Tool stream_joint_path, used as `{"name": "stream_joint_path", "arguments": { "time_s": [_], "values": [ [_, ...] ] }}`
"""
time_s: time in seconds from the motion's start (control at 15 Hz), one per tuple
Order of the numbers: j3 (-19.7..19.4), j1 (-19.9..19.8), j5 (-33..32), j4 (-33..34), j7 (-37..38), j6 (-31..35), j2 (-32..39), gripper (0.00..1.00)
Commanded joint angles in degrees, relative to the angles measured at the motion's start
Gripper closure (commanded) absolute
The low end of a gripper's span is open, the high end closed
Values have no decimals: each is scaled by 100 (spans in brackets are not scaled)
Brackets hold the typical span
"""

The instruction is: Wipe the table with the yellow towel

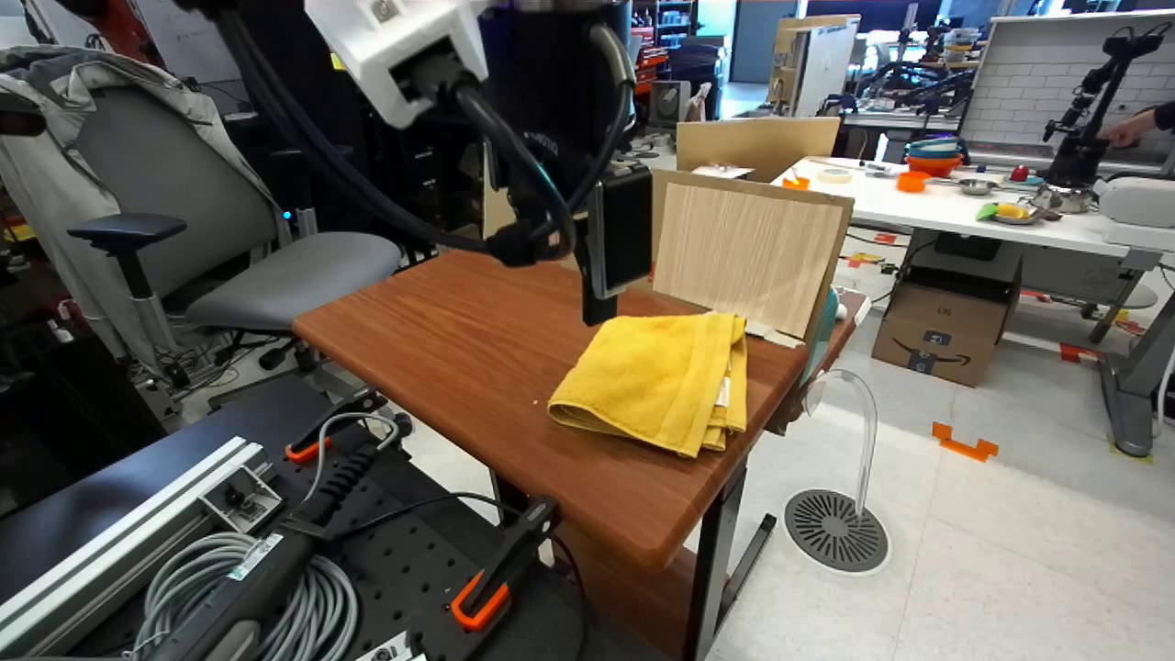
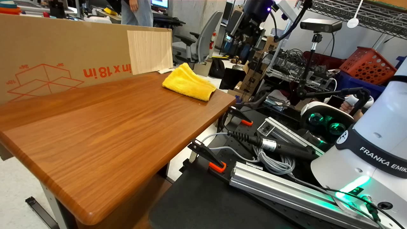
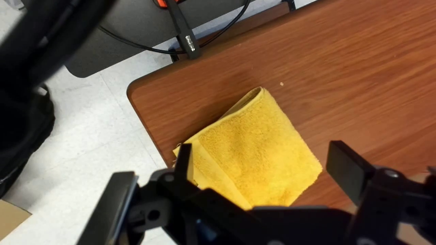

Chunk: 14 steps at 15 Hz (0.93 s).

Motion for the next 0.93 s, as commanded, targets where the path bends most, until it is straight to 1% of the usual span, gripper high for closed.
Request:
{"name": "stream_joint_path", "arguments": {
  "time_s": [0.0,0.2,0.33,0.47,0.6,0.87],
  "values": [
    [142,-18,116,41,145,239,112,0],
    [235,56,342,180,531,1012,701,0],
    [304,94,475,359,797,1547,1281,0],
    [386,106,609,631,1039,1855,1880,0],
    [484,70,746,989,1254,1931,2480,0],
    [624,-87,842,1881,1466,1459,3539,0]
  ]
}}
